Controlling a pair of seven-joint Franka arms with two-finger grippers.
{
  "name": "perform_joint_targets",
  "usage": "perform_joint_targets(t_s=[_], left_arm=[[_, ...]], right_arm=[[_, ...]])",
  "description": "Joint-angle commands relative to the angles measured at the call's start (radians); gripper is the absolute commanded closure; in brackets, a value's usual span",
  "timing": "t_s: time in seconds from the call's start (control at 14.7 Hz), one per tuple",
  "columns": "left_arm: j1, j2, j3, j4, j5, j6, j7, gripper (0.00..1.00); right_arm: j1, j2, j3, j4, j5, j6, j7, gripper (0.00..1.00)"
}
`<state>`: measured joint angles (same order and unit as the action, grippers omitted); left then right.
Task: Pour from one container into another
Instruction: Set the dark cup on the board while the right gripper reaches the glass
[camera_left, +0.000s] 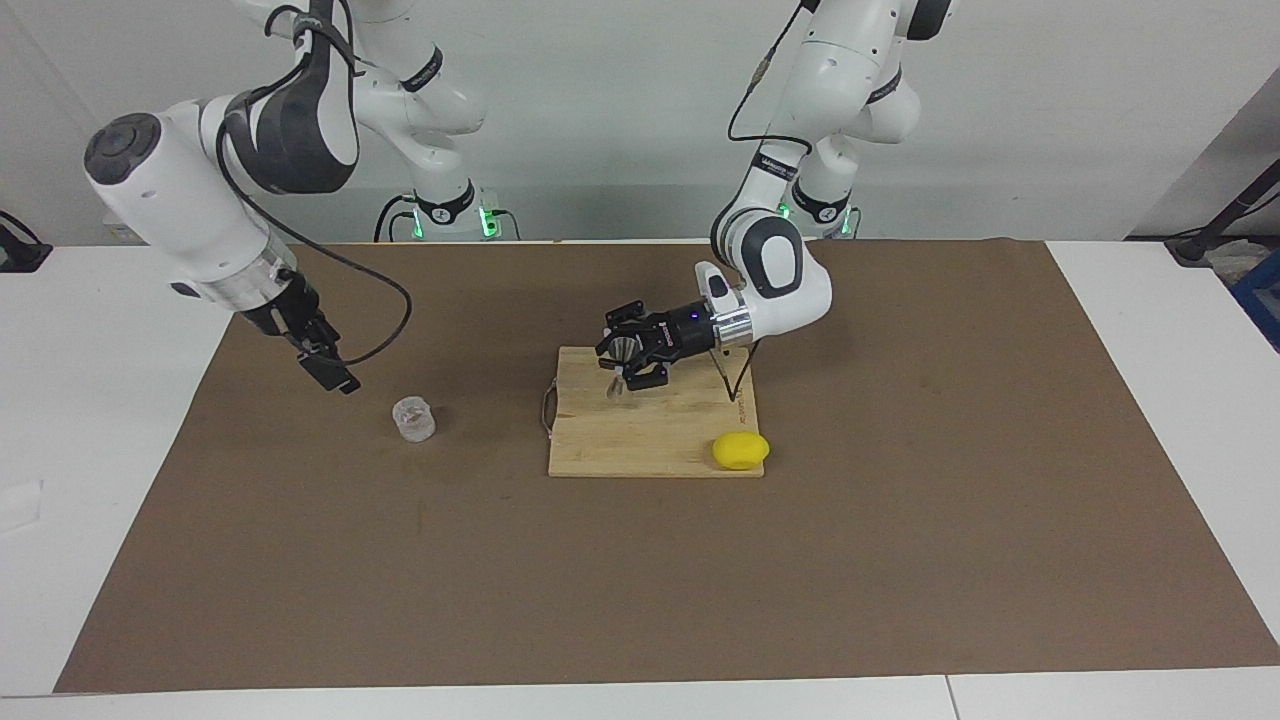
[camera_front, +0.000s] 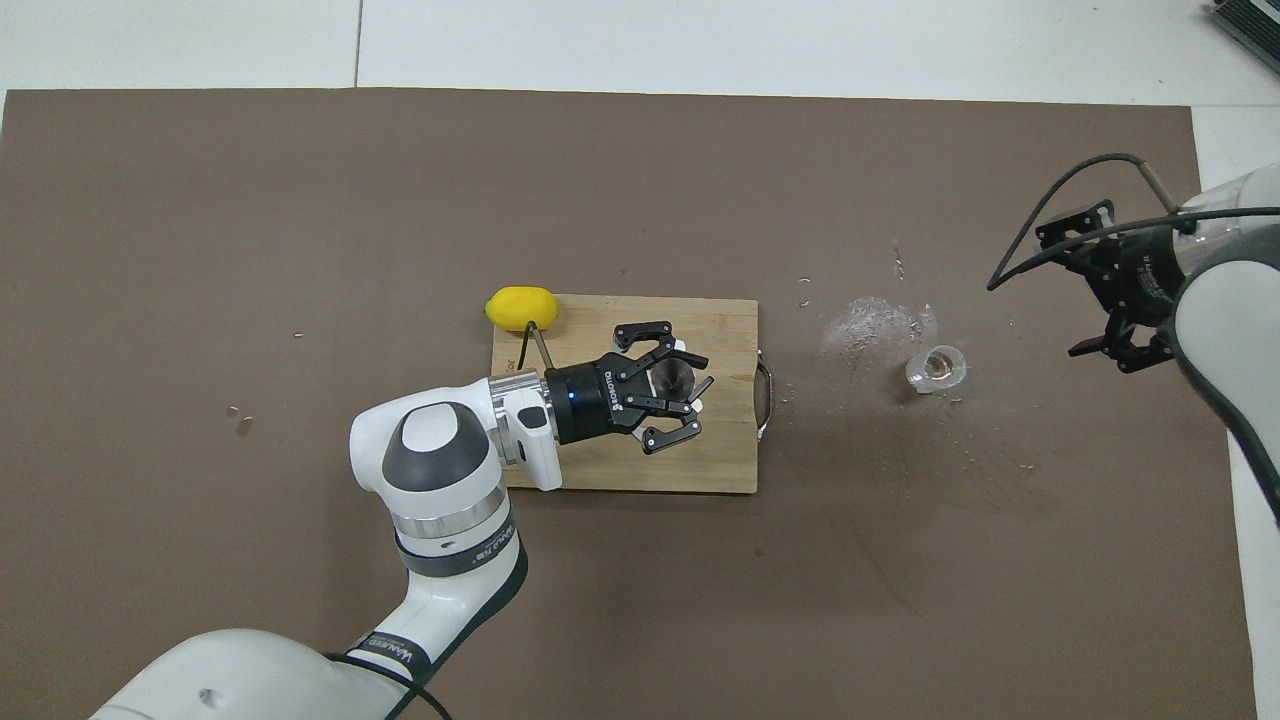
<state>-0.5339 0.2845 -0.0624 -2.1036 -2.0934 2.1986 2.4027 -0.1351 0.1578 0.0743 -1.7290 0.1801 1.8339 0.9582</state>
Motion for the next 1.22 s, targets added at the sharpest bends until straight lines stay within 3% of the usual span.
perform_joint_targets(t_s=[0.0, 0.2, 0.48, 0.75, 1.02, 1.09, 1.15], left_arm=[[-0.031, 0.005, 0.016, 0.000, -0.036, 0.062, 0.064, 1.00], [-0.043, 0.008, 0.016, 0.001, -0.054, 0.089, 0.098, 1.00], [-0.049, 0.008, 0.016, -0.009, -0.068, 0.095, 0.115, 1.00], [-0.049, 0.010, 0.016, -0.018, -0.088, 0.118, 0.115, 1.00], [-0.037, 0.008, 0.016, -0.032, -0.106, 0.118, 0.115, 1.00], [-0.031, 0.008, 0.016, -0.032, -0.105, 0.115, 0.113, 0.31], [-0.015, 0.005, 0.016, -0.039, -0.103, 0.106, 0.113, 0.00]], right_arm=[[-0.003, 0.040, 0.010, -0.004, 0.032, 0.036, 0.063, 0.00], [-0.015, 0.063, 0.009, -0.046, 0.112, 0.080, 0.171, 0.00], [-0.063, 0.031, 0.009, -0.124, 0.228, 0.081, 0.162, 0.00], [-0.066, 0.022, 0.008, -0.190, 0.228, 0.156, 0.165, 0.04], [-0.103, 0.068, 0.008, -0.210, 0.231, 0.166, 0.136, 0.04], [-0.104, 0.080, 0.008, -0.210, 0.232, 0.166, 0.113, 0.04], [-0.107, 0.089, 0.008, -0.210, 0.232, 0.171, 0.093, 0.04]])
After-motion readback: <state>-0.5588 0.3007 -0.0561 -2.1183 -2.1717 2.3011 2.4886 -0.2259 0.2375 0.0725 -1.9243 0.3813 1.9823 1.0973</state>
